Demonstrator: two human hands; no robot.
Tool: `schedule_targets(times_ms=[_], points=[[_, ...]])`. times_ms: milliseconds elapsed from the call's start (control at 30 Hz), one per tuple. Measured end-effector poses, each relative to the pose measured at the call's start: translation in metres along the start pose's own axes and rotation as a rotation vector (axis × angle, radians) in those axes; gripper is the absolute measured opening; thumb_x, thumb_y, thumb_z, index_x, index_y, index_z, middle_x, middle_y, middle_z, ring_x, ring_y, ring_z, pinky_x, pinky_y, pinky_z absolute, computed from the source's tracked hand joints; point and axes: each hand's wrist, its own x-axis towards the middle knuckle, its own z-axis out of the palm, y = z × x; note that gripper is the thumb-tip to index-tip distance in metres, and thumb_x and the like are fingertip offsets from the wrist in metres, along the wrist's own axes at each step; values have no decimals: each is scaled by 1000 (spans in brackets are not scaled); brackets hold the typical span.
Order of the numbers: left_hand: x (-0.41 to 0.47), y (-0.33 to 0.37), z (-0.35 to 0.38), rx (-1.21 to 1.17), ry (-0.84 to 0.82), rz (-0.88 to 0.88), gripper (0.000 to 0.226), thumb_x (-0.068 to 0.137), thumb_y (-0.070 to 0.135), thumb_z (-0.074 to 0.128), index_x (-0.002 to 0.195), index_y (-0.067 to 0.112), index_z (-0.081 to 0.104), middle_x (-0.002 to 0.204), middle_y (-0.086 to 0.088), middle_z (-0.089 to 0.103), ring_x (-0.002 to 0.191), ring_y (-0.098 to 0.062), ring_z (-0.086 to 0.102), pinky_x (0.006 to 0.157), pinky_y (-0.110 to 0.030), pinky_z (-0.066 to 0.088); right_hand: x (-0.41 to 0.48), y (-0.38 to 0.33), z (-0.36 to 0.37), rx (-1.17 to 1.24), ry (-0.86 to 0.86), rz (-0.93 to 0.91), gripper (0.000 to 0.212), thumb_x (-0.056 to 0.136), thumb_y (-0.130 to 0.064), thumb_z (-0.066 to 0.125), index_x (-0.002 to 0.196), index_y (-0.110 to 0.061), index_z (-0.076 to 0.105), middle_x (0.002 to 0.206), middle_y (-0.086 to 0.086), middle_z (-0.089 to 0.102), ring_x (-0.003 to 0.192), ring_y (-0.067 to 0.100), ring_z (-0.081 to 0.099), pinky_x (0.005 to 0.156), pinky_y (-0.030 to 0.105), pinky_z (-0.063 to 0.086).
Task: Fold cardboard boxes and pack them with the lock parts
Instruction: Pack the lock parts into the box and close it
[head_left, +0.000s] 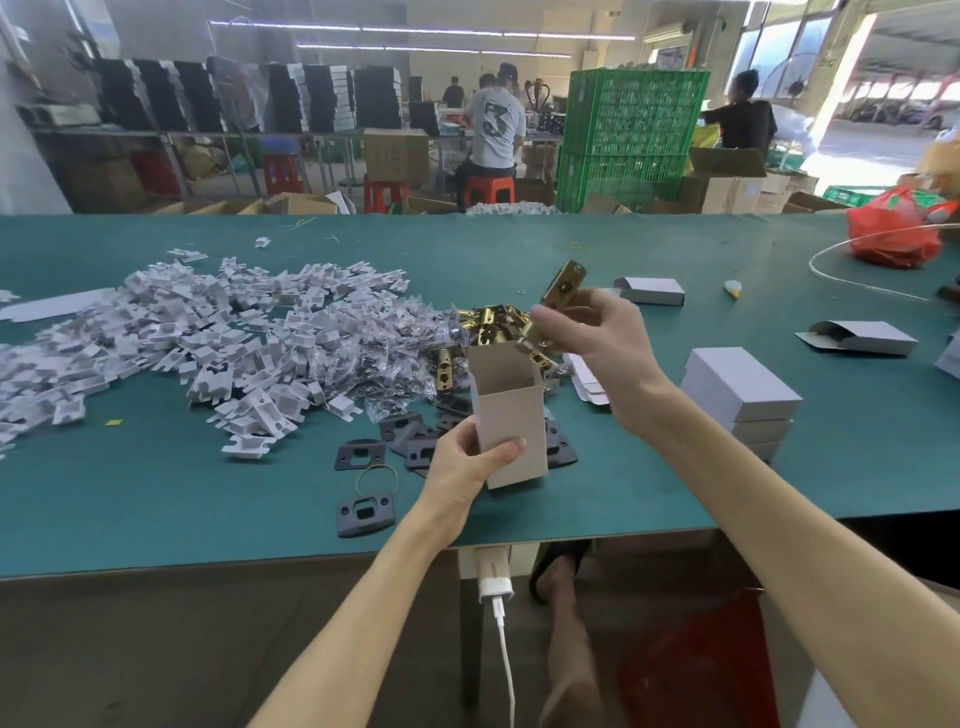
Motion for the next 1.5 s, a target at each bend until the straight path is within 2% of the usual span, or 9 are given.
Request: schedule_targets(times_ms=[133,333,433,633,767,900,1200,1333,1500], points=[[0,-1,0,-3,-12,16,56,75,16,91,125,7,67,121,-12,75,115,-30,70,97,-41,58,-4,-9,17,-424,-35,-184,27,75,-18,88,95,-11,71,85,-5,74,79,8,70,73,19,55],[1,-2,0,3,-22,20,48,79,14,89,123,11,69,117,-10,76,111,-26,72,89,-34,60,-9,-1,30,-725,-87,-293,30,78,-13,81,102,-8,64,95,5,69,85,24,65,79,43,55],[1,-2,0,-4,-13,18,48,78,16,88,123,13,69,116,-7,77,110,-24,72,85,-29,59,-12,5,35,-796,-104,-313,37,78,-12,80,107,-9,56,97,7,65,87,28,61,78,41,51],[2,-4,-1,-1,-36,25,45,84,13,85,125,11,68,118,-9,77,111,-25,72,89,-32,60,-10,6,39,-975,-103,-294,37,87,-38,75,94,-11,51,83,5,63,72,29,57,57,38,42],[3,-4,-1,8,-38,26,38,85,9,83,120,11,69,113,-8,78,106,-23,73,85,-30,60,-9,4,41,-1059,-179,-247,25,92,-34,65,96,-11,55,86,9,65,77,33,60,66,41,53],[3,-4,-2,21,-32,23,38,84,10,85,119,10,70,112,-7,78,104,-21,73,83,-29,59,-9,4,43,-1078,-274,-162,19,95,-31,61,90,-14,54,75,0,55,71,28,59,57,34,43],[2,-4,-2,24,-33,21,39,86,12,84,121,7,69,111,-9,77,101,-18,73,81,-25,57,-14,13,45,-1089,-321,-152,50,105,-27,47,58,-9,45,62,2,50,59,23,50,51,33,32],[1,-3,-1,48,-22,12,37,87,12,83,120,5,68,108,-8,77,97,-16,72,79,-24,57,-15,14,43,-1064,-319,-169,50,105,-33,48,61,-11,47,67,1,51,62,20,50,50,31,31],[1,-3,0,75,14,9,40,89,16,81,124,9,63,111,-4,77,100,-12,73,79,-20,57,-22,11,51,-1051,-226,-329,19,103,-26,54,108,-9,59,109,6,62,97,25,58,81,39,53]])
